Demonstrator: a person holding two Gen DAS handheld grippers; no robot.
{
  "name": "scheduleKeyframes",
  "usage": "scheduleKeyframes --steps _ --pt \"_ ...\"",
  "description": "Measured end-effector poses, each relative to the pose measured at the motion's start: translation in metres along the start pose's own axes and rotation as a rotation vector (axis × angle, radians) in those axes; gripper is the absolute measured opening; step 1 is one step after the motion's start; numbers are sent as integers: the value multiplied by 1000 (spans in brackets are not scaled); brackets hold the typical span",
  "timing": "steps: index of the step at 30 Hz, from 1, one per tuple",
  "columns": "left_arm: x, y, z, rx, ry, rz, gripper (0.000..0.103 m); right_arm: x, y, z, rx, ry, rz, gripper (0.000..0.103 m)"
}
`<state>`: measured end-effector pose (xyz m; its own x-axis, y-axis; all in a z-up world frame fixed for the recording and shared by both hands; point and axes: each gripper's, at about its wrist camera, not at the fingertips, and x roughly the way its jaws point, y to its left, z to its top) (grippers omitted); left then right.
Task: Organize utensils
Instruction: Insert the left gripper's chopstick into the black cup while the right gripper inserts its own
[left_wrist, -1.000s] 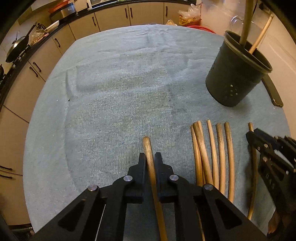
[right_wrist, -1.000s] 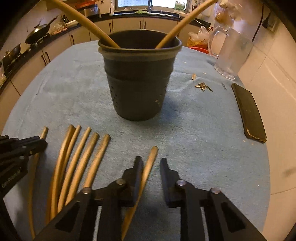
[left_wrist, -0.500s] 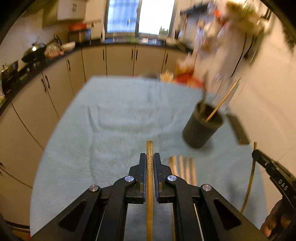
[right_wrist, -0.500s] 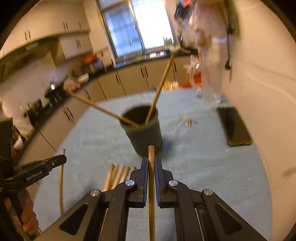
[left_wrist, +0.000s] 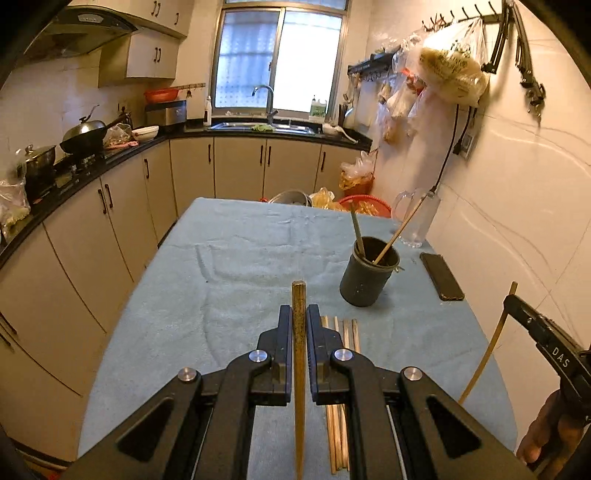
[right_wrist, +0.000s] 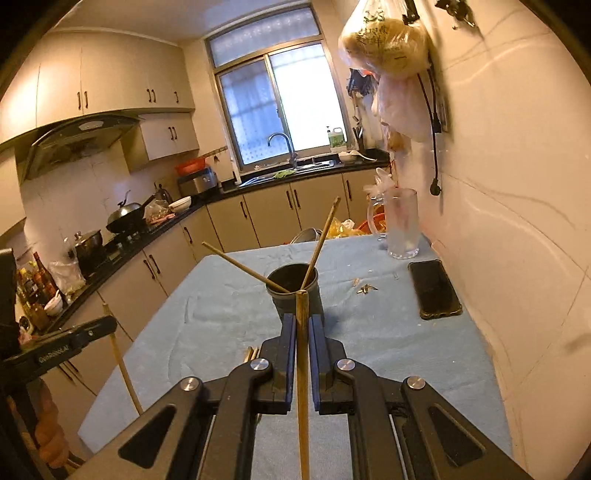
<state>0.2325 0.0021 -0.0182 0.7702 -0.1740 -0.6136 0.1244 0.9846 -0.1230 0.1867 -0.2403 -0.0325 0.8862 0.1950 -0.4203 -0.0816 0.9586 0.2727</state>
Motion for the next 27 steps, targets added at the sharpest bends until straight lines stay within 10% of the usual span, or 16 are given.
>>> scheduleKeyframes --steps 14,27 --pt "-22 -7 24 -15 -53 -73 7 -15 -15 8 63 -38 40 8" --pt "-10 -27 112 -57 -184 -189 7 2 -26 80 120 -181 89 8"
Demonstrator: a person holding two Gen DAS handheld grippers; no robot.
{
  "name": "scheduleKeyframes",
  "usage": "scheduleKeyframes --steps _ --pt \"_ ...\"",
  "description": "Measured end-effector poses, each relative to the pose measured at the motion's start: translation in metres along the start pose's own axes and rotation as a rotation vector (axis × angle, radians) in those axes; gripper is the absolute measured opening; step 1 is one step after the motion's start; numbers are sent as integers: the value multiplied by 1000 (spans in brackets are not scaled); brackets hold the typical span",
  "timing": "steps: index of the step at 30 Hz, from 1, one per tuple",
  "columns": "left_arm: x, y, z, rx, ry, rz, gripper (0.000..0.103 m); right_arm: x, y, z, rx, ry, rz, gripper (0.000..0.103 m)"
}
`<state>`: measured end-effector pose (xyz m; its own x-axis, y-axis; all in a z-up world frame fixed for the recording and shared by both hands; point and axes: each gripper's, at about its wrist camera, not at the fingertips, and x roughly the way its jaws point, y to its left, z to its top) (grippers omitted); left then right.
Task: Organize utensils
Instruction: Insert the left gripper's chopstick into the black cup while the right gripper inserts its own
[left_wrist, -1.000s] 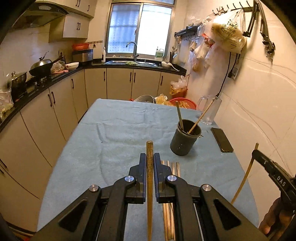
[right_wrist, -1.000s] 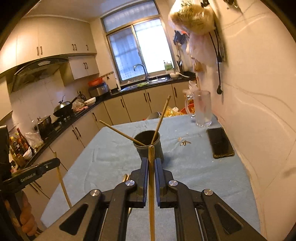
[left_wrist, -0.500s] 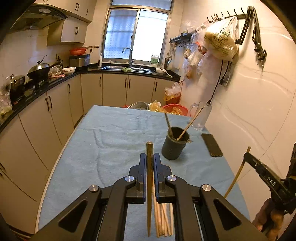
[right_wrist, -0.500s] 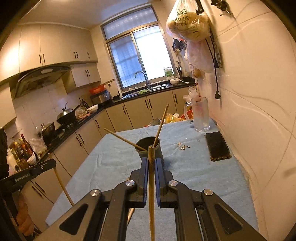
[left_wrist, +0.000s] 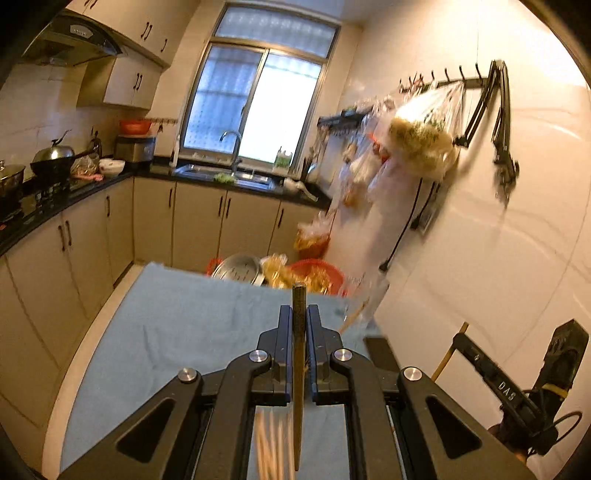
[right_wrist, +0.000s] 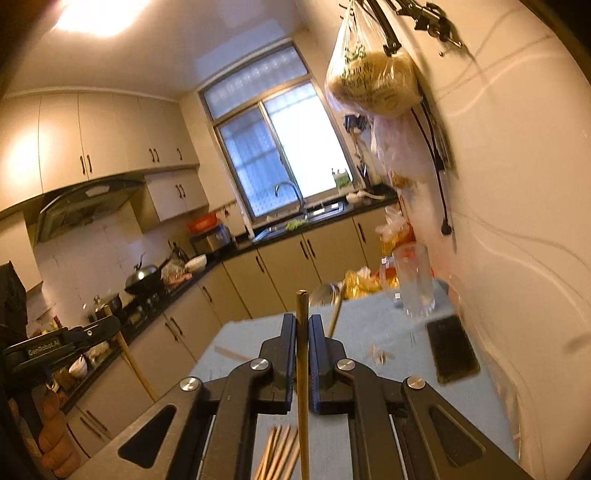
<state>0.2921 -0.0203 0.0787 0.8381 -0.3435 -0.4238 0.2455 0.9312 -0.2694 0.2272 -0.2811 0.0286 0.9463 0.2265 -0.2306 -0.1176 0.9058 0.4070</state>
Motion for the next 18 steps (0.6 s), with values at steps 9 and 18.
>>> scheduleKeyframes --steps 9,18 --pt "37 -22 32 31 -150 -7 7 43 2 41 21 -106 -2 8" --pt "72 -27 36 60 -208 11 7 82 -6 52 55 -153 -6 8"
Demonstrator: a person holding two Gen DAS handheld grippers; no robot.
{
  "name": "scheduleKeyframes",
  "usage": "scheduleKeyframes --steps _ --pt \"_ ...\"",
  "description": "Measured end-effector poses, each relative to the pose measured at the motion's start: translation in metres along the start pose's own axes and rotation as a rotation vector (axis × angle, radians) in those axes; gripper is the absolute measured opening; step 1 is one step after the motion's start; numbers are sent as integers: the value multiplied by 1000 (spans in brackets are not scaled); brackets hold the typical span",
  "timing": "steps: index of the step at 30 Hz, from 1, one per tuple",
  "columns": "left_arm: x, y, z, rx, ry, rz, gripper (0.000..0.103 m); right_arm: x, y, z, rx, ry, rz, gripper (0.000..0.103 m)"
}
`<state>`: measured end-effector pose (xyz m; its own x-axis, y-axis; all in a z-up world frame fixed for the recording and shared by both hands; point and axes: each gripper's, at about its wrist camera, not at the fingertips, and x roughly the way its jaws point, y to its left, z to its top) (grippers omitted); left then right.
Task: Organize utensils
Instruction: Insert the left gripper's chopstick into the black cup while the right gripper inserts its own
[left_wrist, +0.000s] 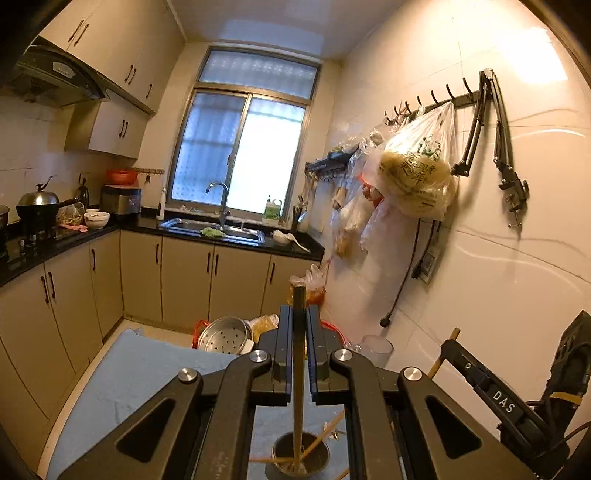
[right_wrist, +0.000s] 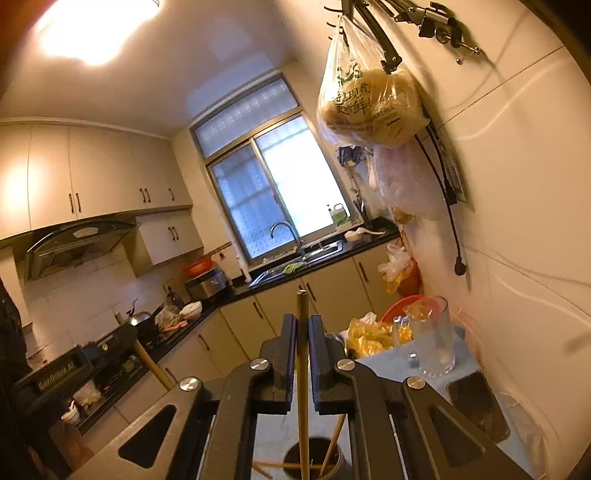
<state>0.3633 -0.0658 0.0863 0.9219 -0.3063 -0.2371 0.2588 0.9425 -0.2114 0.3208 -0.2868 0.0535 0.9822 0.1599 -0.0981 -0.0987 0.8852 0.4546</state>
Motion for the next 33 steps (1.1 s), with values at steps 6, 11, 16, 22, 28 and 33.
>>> scheduleKeyframes --steps 6,11,16,22,28,33 --pt "25 -1 -7 7 2 11 7 21 -4 0 13 -22 -16 8" --pt "43 -4 -20 24 16 26 7 38 -9 -10 11 -23 -45 8" --pt "53 -5 -35 44 27 34 7 53 -17 -28 12 13 -55 8" --pt "61 -7 -47 63 53 45 7 63 -23 -46 7 60 -58 8" --pt "71 -5 -60 73 118 54 7 69 -29 -61 8 109 -53 8" --pt "77 -3 -72 60 184 56 7 77 -33 -73 12 160 -49 8"
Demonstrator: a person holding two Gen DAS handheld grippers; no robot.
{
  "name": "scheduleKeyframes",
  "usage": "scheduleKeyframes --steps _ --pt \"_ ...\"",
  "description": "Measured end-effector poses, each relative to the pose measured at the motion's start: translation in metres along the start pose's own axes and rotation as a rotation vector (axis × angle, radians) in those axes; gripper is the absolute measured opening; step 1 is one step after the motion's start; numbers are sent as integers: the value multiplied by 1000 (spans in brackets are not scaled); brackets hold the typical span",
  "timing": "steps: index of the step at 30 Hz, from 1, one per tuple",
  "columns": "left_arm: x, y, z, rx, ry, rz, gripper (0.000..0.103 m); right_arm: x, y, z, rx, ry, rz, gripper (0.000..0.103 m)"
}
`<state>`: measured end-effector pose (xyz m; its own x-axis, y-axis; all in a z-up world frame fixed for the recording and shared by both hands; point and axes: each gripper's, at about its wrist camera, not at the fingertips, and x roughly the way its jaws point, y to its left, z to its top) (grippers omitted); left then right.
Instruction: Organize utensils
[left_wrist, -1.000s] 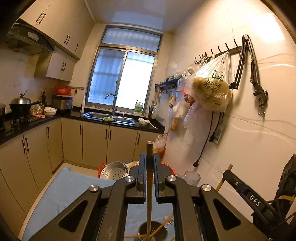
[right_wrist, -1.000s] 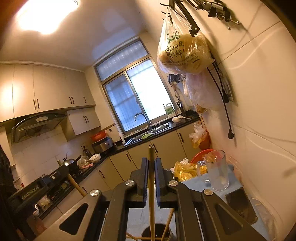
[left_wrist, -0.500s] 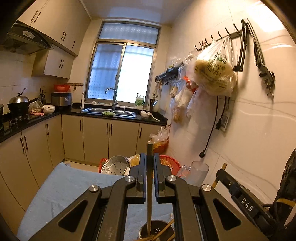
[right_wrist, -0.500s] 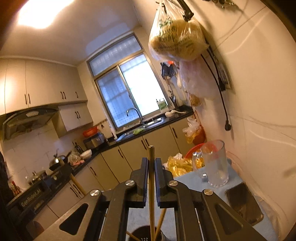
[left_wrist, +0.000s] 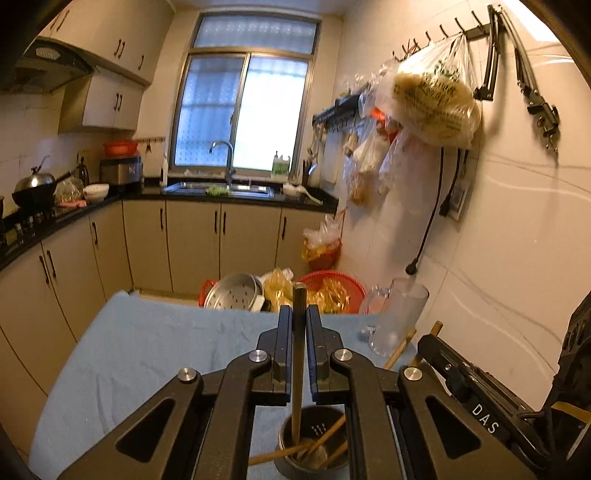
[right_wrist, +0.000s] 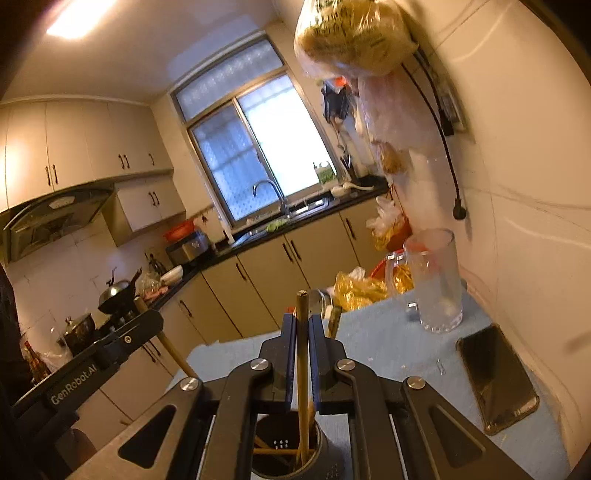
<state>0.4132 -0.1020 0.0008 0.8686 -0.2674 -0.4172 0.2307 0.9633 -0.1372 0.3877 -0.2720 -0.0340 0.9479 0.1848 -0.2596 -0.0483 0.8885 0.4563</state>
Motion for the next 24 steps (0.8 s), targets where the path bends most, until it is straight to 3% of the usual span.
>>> scheduleKeyframes --steps 5,9,10,12,16,20,24 --pt "0 -4 -3 11 42 3 13 0 -8 -4 31 19 2 12" --pt "-12 0 0 -20 57 -16 30 -6 -16 0 78 40 11 12" --pt "-22 2 4 -25 43 -17 39 -12 -16 2 80 37 16 13" --pt "-45 6 10 -33 30 -19 53 -28 -13 8 71 20 16 21" --pt "-108 23 16 -50 1 10 65 -77 2 10 39 0 39 29" --pt "-156 45 -2 -69 49 55 70 -128 20 -6 -25 15 42 57" --pt "-181 66 -44 -72 139 123 70 -159 27 -39 -45 106 50 57"
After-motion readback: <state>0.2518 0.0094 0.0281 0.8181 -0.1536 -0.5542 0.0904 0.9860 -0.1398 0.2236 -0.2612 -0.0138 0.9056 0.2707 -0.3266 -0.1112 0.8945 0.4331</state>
